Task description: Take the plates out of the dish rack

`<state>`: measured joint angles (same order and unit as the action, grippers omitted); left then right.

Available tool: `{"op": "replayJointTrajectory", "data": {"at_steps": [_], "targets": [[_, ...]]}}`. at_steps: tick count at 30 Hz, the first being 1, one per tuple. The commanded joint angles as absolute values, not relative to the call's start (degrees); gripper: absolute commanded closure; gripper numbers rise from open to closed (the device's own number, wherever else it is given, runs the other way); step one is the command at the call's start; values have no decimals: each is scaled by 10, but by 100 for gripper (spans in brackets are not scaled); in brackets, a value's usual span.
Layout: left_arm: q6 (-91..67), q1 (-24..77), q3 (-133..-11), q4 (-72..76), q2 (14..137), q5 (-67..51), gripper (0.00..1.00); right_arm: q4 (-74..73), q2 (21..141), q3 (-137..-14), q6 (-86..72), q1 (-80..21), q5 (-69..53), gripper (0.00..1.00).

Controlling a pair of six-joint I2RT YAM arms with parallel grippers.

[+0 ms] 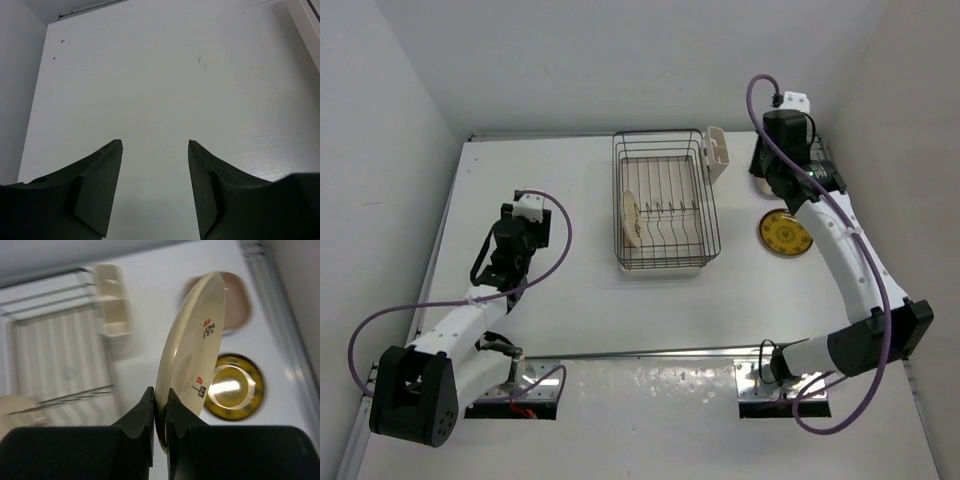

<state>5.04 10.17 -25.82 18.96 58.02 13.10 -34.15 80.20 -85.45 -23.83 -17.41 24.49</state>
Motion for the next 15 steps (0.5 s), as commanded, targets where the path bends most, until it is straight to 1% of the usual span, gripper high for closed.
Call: {"op": "replayJointTrajectory", "data": {"at_steps": [1, 3, 7, 12, 15], "targets": [[37, 101, -251, 214, 581, 123, 39, -410, 817, -820, -183, -98, 316, 100], [42, 102, -252, 214, 583, 117, 39, -417, 834, -810, -178, -75, 298, 100], [53, 103, -263, 214, 594, 113, 38, -412, 900, -788, -153, -38, 301, 100], [58, 103, -272, 208, 602, 116, 38, -399, 972, -799, -129, -31, 294, 100], [56, 103, -276, 200, 606, 118, 38, -415, 1026, -827, -120, -33, 298, 100]]}}
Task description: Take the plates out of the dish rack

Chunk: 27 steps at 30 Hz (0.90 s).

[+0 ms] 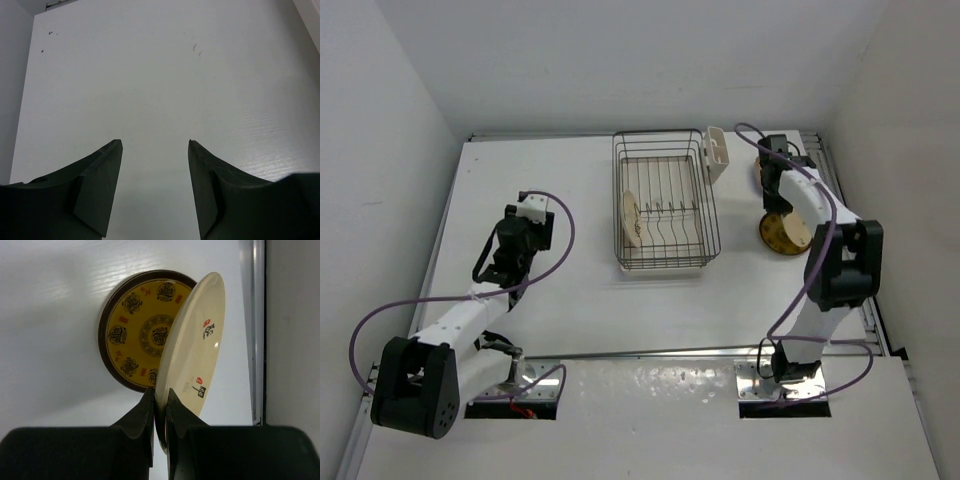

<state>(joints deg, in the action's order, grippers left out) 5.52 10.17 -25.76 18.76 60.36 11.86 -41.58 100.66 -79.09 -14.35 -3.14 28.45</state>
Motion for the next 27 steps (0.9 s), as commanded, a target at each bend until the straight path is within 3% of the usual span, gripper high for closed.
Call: {"op": "replayJointTrajectory", "data": {"at_steps": [1, 13, 20, 27], "targets": [[56, 103, -276, 199, 607, 118, 38, -424, 1054, -834, -123, -31, 305, 100], [64, 95, -277, 205, 618, 122, 38, -422, 1128, -837, -122, -34, 307, 100], [68, 93, -274, 211, 617, 124, 37, -443, 1169, -871, -127, -34, 302, 72], [66, 92, -271, 207, 618, 122, 37, -440, 1151, -862, -134, -34, 298, 65]]}}
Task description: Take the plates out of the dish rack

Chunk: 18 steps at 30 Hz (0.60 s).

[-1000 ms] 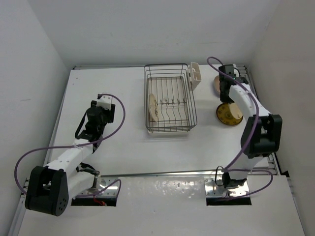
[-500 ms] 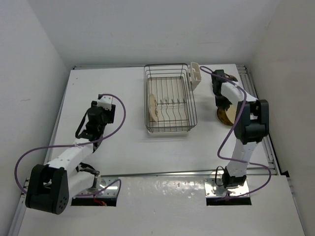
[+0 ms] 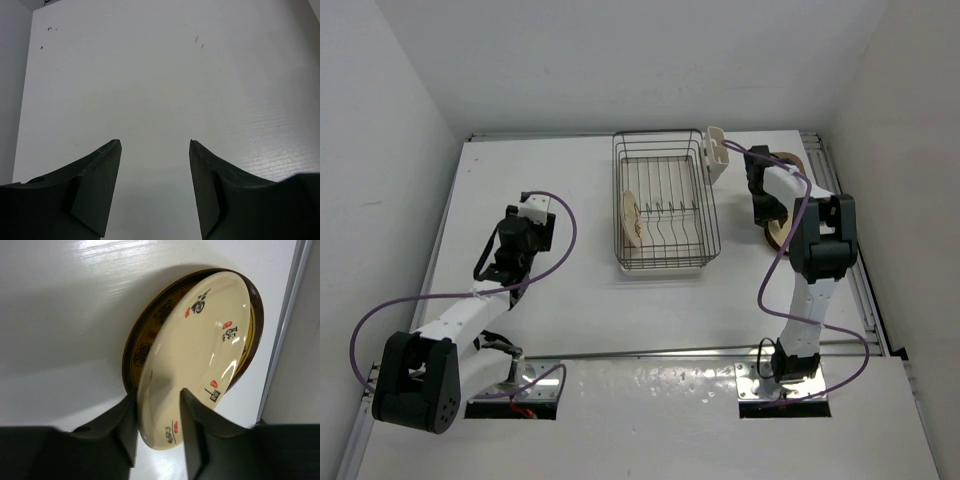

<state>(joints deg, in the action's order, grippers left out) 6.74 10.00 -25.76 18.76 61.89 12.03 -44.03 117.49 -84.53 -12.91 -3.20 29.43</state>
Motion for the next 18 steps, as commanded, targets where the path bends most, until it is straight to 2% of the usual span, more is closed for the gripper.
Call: {"op": "replayJointTrajectory", "data": {"at_steps": [1, 4, 11, 18], "targets": [[66, 91, -271, 207, 619, 119, 37, -440, 1149, -861, -134, -34, 299, 60], [66, 91, -272, 210, 619, 116, 37, -439, 1143, -854, -141, -30, 300, 49], [73, 91, -269, 208, 616, 117, 37, -439, 1136, -842, -147, -13, 284, 42], [71, 92, -267, 211, 613, 113, 36, -442, 1125, -845, -147, 16, 238, 40]]}}
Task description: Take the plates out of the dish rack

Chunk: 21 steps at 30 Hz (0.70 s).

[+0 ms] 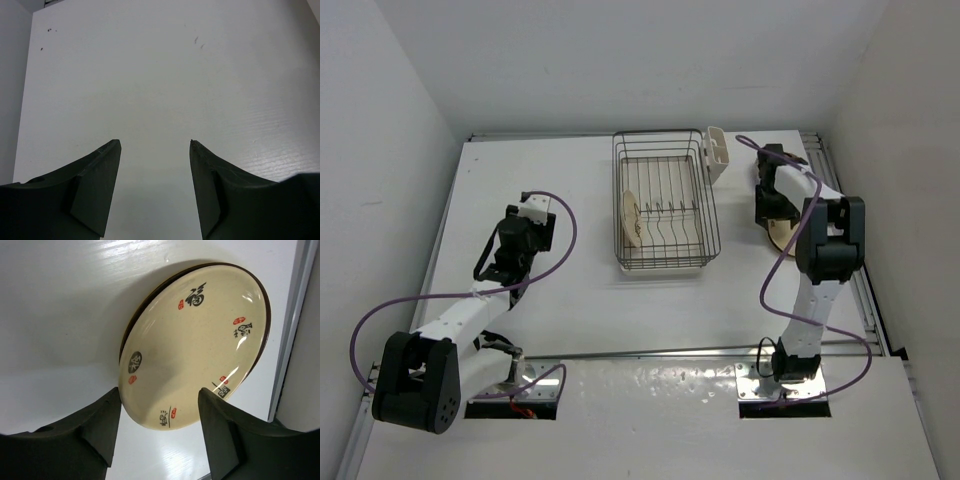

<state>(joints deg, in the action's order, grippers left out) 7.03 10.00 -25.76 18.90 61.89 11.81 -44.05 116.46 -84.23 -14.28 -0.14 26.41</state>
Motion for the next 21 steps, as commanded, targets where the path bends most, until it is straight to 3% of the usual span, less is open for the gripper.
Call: {"op": "replayJointTrajectory", "data": {"at_steps": [1, 5, 13, 17, 21], "targets": [[72, 91, -267, 211, 614, 113, 36, -441, 1123, -844, -141, 17, 222, 38], [73, 91, -266, 211, 614, 111, 36, -429, 1108, -835, -129, 18, 178, 27], [75, 92, -265, 212, 612, 113, 36, -386, 1044, -790, -105, 4, 157, 30], [73, 91, -265, 210, 611, 115, 36, -260, 873, -699, -143, -19, 143, 28], [72, 91, -265, 212, 613, 113, 36, -109, 727, -611, -250, 56, -44, 36]]}}
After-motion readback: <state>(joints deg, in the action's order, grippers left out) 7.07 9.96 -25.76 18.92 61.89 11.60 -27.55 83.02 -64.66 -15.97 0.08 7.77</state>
